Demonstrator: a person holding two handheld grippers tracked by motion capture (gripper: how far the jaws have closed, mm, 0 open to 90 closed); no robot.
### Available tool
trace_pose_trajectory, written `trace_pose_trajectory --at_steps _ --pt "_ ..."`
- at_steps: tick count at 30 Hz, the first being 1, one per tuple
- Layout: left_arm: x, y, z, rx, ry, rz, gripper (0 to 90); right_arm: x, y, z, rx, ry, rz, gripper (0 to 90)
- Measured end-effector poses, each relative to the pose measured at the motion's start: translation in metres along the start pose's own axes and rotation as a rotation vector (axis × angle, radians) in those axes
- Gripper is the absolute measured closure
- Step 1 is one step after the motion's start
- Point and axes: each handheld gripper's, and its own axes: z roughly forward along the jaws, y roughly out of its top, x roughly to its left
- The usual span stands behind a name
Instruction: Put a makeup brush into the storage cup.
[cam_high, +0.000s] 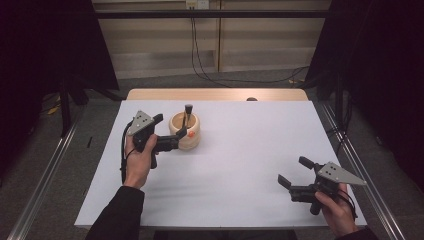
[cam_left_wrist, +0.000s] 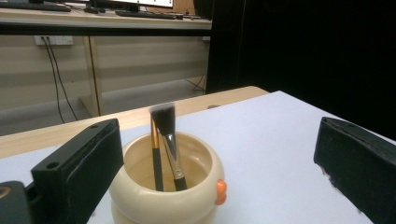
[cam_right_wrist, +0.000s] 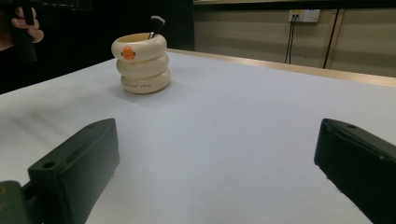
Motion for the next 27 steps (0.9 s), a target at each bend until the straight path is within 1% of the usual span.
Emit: trace_pose_trajectory --at_steps 1,3,5,6,7,8,9,11,13,14,16,17,19,20,21,22,23,25,27 --pt "-0.001 -0.001 -0.001 0.002 0.004 -0.001 1.3 0.0 0.0 0.0 0.0 0.0 -0.003 0.0" --pt "-0.003 -0.003 -0.004 0.019 0.006 0.021 1.3 0.001 0.0 0.0 0.002 0.005 -0.007 0.0" --pt "-0.005 -0.005 -0.006 0.008 0.009 0.004 1.4 0.0 0.0 0.0 0.001 0.005 -0.01 0.0" --pt "-0.006 -0.006 -0.008 0.007 0.003 0.0 1.4 0.001 0.0 0.0 0.002 0.005 -0.007 0.0" --pt "-0.005 -0.007 -0.011 0.018 -0.003 0.0 1.4 0.0 0.0 0.0 0.002 0.004 -0.007 0.0" --pt "-0.006 -0.008 -0.012 0.012 -0.014 -0.013 1.4 0.0 0.0 0.0 0.0 0.002 -0.008 0.0" --pt "-0.007 -0.009 -0.014 0.015 -0.013 -0.022 1.4 0.0 0.0 0.0 0.001 0.003 -0.008 0.0" --pt "-0.007 -0.011 -0.019 0.022 -0.009 -0.01 1.2 0.0 0.0 0.0 0.002 0.005 -0.008 0.0" --pt "-0.009 -0.012 -0.023 0.014 -0.006 -0.014 1.2 0.0 0.0 0.001 0.002 0.003 -0.011 0.0" --pt "-0.01 -0.012 -0.025 0.011 -0.004 -0.017 1.2 0.0 0.0 0.001 0.005 -0.002 -0.023 0.0" --pt "-0.012 -0.013 -0.029 0.003 -0.011 -0.014 1.2 0.0 0.0 0.001 0.002 0.003 -0.015 0.0" --pt "-0.013 -0.013 -0.031 0.006 0.001 -0.009 1.2 0.0 0.0 0.001 0.002 0.003 -0.018 0.0" --pt "-0.013 -0.015 -0.034 0.013 -0.005 -0.006 1.2 0.0 0.0 0.001 0.005 -0.001 -0.024 0.0" --pt "-0.014 -0.016 -0.036 0.011 0.0 -0.005 1.2 0.0 0.0 0.001 0.003 0.0 -0.021 0.0" --pt "-0.015 -0.017 -0.038 0.014 -0.006 -0.001 1.2 0.0 0.0 0.001 0.002 0.004 -0.017 0.0" --pt "-0.015 -0.018 -0.041 0.015 0.003 -0.001 1.2 0.0 0.0 0.001 0.003 0.005 -0.017 0.0" --pt "-0.016 -0.019 -0.044 0.007 -0.001 0.004 1.2 0.0 0.0 0.001 0.001 0.002 -0.018 0.0" --pt "-0.016 -0.022 -0.051 -0.005 -0.004 0.0 1.2 0.0 0.0 0.001 0.001 0.002 -0.019 0.0" --pt "-0.017 -0.025 -0.057 -0.002 0.008 0.001 1.2 0.0 0.0 0.001 0.004 0.004 -0.019 0.0"
